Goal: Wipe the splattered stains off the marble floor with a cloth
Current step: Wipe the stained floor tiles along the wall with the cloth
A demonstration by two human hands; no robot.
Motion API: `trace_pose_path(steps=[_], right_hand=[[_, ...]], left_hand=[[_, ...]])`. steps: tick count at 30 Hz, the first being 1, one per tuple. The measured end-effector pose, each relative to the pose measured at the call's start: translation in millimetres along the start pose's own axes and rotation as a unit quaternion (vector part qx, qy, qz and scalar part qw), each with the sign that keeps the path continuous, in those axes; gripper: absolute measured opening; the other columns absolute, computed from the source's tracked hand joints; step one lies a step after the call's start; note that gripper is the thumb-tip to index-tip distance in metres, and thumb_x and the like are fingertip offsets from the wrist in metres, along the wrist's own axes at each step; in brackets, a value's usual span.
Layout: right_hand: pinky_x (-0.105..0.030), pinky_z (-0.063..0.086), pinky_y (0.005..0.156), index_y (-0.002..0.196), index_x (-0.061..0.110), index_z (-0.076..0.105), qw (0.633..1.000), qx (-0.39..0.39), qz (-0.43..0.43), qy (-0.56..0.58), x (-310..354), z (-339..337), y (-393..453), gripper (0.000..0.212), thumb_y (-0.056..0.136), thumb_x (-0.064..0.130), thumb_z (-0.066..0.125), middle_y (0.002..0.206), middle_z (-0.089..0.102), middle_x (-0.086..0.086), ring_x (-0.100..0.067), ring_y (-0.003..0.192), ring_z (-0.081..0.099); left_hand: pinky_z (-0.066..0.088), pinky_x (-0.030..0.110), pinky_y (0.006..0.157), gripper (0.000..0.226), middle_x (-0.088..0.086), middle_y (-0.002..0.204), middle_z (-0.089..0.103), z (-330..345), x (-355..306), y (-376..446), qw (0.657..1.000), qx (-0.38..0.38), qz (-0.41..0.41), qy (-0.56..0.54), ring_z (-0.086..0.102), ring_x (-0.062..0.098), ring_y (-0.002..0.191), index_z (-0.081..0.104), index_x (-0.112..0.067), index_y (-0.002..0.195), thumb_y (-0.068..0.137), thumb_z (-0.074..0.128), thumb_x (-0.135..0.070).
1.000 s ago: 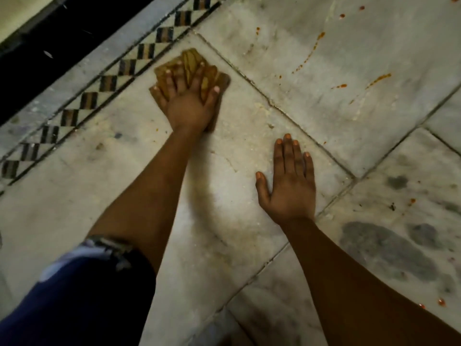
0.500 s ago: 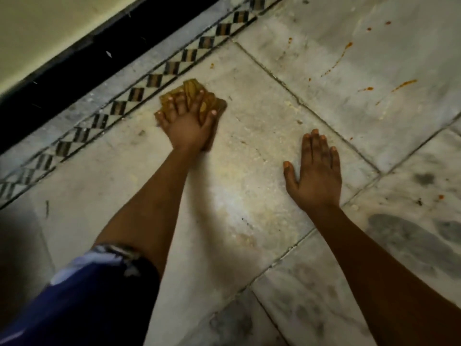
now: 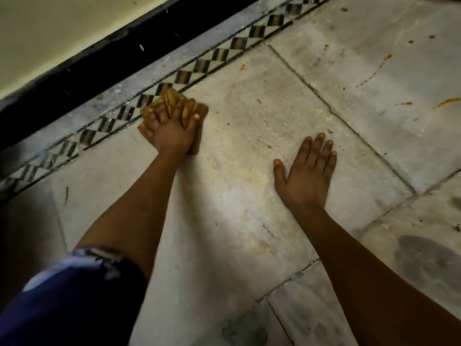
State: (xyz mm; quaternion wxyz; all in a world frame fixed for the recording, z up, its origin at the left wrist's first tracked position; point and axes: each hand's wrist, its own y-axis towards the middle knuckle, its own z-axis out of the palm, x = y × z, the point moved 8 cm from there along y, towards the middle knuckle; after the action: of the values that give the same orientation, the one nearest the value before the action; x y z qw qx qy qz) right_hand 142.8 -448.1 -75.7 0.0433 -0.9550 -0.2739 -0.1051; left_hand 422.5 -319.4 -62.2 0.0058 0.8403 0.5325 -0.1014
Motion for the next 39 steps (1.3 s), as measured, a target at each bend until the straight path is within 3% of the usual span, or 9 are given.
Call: trace_pose_path(steps=[5,9,13,18,23,28,33,36,39], right_hand=[[-0.052,0.005,0.115,0.147,-0.001,0.017,1.000,-0.005,0.003,-0.008,0,1,1,0.080,0.089,0.053,0.024,0.152,0.012,-0.030,-0.044,0.142,0.008],[-0.052,0.006,0.114,0.147,0.000,0.021,1.000,-0.002,0.010,-0.008,0,-1,2,0.079,0.088,0.053,0.025,0.151,0.016,-0.030,-0.046,0.141,0.012],[-0.052,0.006,0.114,0.147,0.001,0.022,1.000,-0.005,0.014,-0.008,0,-1,3,0.078,0.088,0.052,0.027,0.151,0.016,-0.030,-0.046,0.141,0.012],[-0.052,0.007,0.113,0.147,0.002,0.022,1.000,-0.012,0.014,-0.018,0,0,4,0.079,0.087,0.053,0.027,0.151,0.017,-0.030,-0.046,0.140,0.014],[-0.052,0.008,0.113,0.148,0.008,0.024,0.999,-0.019,0.016,-0.020,0,-2,3,0.076,0.086,0.052,0.030,0.151,0.018,-0.030,-0.046,0.139,0.015],[-0.052,0.009,0.113,0.148,0.013,0.025,1.000,-0.012,0.015,-0.011,0,-4,4,0.073,0.086,0.052,0.030,0.151,0.018,-0.029,-0.046,0.139,0.015],[-0.052,0.008,0.113,0.148,0.011,0.027,1.000,-0.019,0.013,-0.016,1,-4,4,0.073,0.087,0.051,0.029,0.151,0.019,-0.030,-0.047,0.139,0.016],[-0.053,0.009,0.113,0.148,0.011,0.026,1.000,-0.021,0.013,-0.014,1,-2,3,0.073,0.087,0.051,0.030,0.151,0.018,-0.030,-0.046,0.140,0.014],[-0.053,0.009,0.113,0.148,0.011,0.026,1.000,-0.019,0.011,-0.015,0,-2,3,0.072,0.088,0.050,0.031,0.151,0.018,-0.030,-0.046,0.139,0.014]], left_hand=[[-0.007,0.055,0.111,0.061,0.006,0.159,0.008,20,-82,-19,0.989,0.036,0.144,0.021,-0.001,0.033,0.145,0.021,-0.041,0.146,0.090,0.032,-0.063],[0.000,0.050,0.114,0.063,0.002,0.158,0.014,20,-66,-63,0.954,0.023,0.297,0.038,0.007,0.029,0.145,0.017,-0.046,0.144,0.085,0.026,-0.068],[0.003,0.052,0.114,0.066,0.005,0.157,0.017,9,-40,-10,0.978,0.005,0.201,0.045,0.009,0.031,0.144,0.019,-0.045,0.144,0.083,0.023,-0.070],[-0.001,0.057,0.113,0.062,0.005,0.159,0.009,11,-108,80,0.994,0.033,0.098,0.020,0.003,0.034,0.144,0.018,-0.045,0.145,0.089,0.030,-0.067],[-0.007,0.054,0.112,0.066,0.004,0.159,0.006,27,-195,58,0.972,0.090,0.216,0.030,0.000,0.031,0.145,0.022,-0.041,0.145,0.087,0.029,-0.070],[-0.003,0.048,0.115,0.072,0.002,0.158,0.014,31,-145,-24,0.908,0.079,0.409,0.050,0.005,0.026,0.145,0.014,-0.046,0.144,0.079,0.016,-0.078],[0.002,0.050,0.115,0.078,0.008,0.158,0.014,14,-97,55,0.955,0.050,0.277,0.095,0.007,0.030,0.145,0.014,-0.043,0.146,0.076,0.016,-0.079],[0.002,0.054,0.113,0.069,0.005,0.159,0.007,17,-135,97,0.973,0.066,0.211,0.069,0.002,0.032,0.145,0.013,-0.044,0.146,0.085,0.029,-0.073],[-0.004,0.056,0.113,0.067,0.004,0.159,0.004,31,-190,73,0.965,0.071,0.240,0.081,0.000,0.032,0.145,0.013,-0.042,0.147,0.087,0.027,-0.070]])
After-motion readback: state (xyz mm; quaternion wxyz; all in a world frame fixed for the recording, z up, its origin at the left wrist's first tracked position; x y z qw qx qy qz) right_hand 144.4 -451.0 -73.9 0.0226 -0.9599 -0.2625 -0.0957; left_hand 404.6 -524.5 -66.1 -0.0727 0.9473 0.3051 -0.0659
